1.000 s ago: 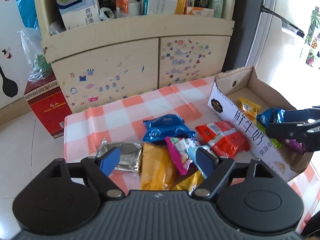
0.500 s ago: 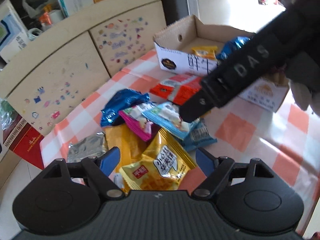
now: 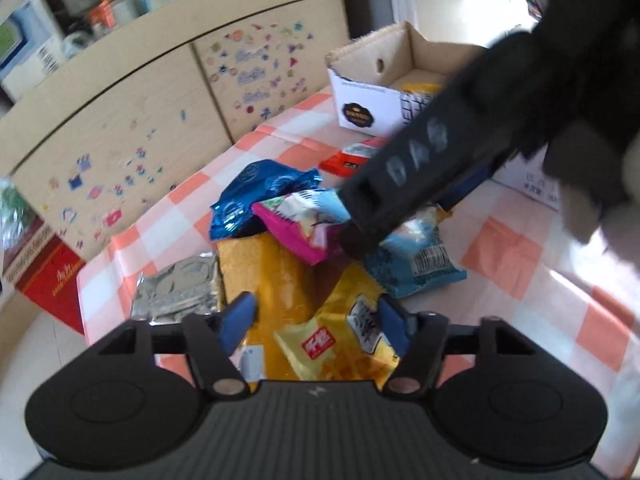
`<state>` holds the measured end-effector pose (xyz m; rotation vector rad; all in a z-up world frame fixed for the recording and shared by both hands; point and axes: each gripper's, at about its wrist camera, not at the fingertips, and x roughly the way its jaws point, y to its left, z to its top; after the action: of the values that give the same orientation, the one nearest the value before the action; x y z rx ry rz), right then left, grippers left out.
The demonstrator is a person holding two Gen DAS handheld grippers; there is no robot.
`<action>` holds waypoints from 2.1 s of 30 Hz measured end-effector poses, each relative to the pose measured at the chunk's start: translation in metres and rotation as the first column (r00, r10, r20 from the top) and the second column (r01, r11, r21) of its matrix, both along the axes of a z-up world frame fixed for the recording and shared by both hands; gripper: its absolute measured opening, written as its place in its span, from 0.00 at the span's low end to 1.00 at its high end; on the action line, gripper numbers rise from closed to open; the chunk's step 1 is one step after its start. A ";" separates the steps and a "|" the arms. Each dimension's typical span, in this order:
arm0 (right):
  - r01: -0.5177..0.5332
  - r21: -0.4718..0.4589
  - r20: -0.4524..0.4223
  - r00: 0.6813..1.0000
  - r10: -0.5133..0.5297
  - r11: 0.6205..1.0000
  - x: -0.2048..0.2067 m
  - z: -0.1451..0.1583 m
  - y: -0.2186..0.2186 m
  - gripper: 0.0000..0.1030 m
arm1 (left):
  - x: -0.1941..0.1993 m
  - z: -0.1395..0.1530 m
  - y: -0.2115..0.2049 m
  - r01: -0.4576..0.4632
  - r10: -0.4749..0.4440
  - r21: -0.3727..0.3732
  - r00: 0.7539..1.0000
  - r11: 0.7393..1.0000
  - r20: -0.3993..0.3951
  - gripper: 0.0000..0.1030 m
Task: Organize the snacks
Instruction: 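Move both tools back over the snack pile on the tablecloth, then grasp the yellow waffle pack with the left tool while the right tool grasps the Ameria pack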
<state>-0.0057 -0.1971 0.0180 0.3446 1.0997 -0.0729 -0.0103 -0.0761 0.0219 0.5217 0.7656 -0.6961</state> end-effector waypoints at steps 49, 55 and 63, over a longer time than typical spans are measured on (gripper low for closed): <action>-0.072 0.096 0.058 0.996 0.067 0.993 -0.033 0.019 -0.014 0.82 | -0.066 -0.023 0.010 -0.193 0.167 -0.075 0.949 0.978 -0.266 0.79; 0.052 0.209 0.037 0.997 -0.061 0.977 -0.025 0.012 -0.024 0.83 | -0.068 -0.027 0.020 -0.219 0.210 -0.022 0.956 0.975 -0.204 0.79; -0.053 0.122 0.139 0.990 0.036 0.991 -0.019 0.033 -0.004 0.88 | -0.065 -0.027 0.042 -0.275 0.265 -0.024 0.942 0.961 -0.207 0.81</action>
<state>-0.0250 -0.2008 0.0510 0.4310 0.9775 0.0590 -0.0750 -0.0337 -0.0052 0.2919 0.9859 -0.5152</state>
